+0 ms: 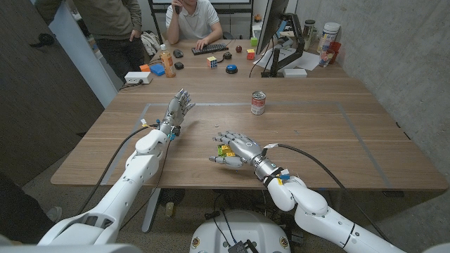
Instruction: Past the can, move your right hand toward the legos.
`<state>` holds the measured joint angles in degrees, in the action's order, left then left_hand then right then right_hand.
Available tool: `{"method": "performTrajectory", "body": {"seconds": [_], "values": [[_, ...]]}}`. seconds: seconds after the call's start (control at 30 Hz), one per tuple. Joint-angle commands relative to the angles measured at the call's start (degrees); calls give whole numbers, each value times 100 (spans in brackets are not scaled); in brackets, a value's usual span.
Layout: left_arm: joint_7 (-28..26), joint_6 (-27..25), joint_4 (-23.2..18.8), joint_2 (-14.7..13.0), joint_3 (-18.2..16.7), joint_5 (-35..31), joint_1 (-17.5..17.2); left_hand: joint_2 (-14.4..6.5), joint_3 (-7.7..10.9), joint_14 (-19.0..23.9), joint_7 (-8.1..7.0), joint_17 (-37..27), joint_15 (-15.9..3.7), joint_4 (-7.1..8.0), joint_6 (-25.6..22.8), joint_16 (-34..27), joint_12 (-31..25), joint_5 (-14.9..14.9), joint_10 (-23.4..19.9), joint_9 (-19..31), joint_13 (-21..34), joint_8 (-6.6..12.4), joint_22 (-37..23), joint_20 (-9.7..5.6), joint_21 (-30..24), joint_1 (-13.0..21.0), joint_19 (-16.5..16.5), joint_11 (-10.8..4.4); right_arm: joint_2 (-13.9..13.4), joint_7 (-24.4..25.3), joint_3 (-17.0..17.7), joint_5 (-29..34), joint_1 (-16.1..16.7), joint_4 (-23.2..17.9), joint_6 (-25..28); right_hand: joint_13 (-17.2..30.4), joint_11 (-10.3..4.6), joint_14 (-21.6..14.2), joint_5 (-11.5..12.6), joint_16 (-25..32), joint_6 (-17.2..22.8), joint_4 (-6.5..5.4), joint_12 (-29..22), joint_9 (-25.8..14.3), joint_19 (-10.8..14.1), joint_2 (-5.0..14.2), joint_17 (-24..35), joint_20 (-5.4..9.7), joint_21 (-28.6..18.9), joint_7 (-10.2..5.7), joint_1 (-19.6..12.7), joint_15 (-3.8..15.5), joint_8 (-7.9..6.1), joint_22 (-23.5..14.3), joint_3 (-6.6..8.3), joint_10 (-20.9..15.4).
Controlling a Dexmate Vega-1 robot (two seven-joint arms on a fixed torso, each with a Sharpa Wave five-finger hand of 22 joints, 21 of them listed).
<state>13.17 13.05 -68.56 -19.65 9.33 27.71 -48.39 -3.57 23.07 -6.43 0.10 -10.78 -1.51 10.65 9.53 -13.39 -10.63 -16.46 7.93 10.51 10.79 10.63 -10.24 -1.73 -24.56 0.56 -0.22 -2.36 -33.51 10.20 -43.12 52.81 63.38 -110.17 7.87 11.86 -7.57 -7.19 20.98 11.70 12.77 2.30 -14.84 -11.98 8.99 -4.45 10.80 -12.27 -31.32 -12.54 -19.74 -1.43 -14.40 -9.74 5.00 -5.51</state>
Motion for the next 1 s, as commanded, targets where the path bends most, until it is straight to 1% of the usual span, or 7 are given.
{"method": "performTrajectory", "body": {"seconds": [0.03,0.1,0.13,0.17,0.4,1.0], "values": [[22,7,109,17,25,-15,68,-644,21,-26,9,-20,8,2,87,-20,-16,-44,23,22,10,40,-27,-140,9,5,45,14,-2,8,4,-88,-15,37,-75,12,-4,-65,45,20,-46,41,19,-9,57,24,8,-15,8,-17,-107,8,19,-31,20,27],[23,2,116,14,31,-22,75,-644,21,-26,8,-20,8,2,87,-20,-16,-44,23,22,10,40,-28,-140,11,5,47,17,-11,43,12,-120,-20,51,-129,12,-4,-74,49,21,-58,50,20,-9,70,30,8,-15,11,-17,-127,5,27,-32,24,28],[17,3,121,17,31,-25,77,-644,21,-23,8,-20,9,2,85,-21,-14,-44,27,22,10,40,-28,-140,12,5,49,24,-19,68,18,-147,-23,59,-173,16,-9,-77,83,-2,-322,141,70,2,229,50,9,-17,58,-15,-326,14,157,-29,48,132],[18,3,129,20,30,-22,81,-644,20,-23,9,-20,9,2,86,-20,-15,-44,26,22,10,40,-28,-140,13,5,49,22,-14,45,14,-105,-18,37,-122,17,-37,-71,87,-9,-370,153,88,2,259,45,10,-18,72,-15,-351,14,179,-26,44,177],[40,16,186,35,41,-21,110,-643,19,-25,6,-20,10,2,87,-19,-15,-44,26,22,10,40,-28,-139,21,4,50,15,-9,29,29,-129,-25,37,-124,19,-23,-68,90,-15,-413,164,74,-2,291,40,11,-20,92,-17,-375,24,196,-24,36,141],[89,46,288,60,71,-32,188,-640,15,-22,7,-20,9,4,93,-19,-15,-44,25,22,10,37,-29,-140,39,1,59,22,-11,14,76,-204,-7,23,-147,23,-3,-104,96,-9,-390,162,48,-16,345,50,15,-21,139,-18,-390,31,185,-21,18,74]]}}
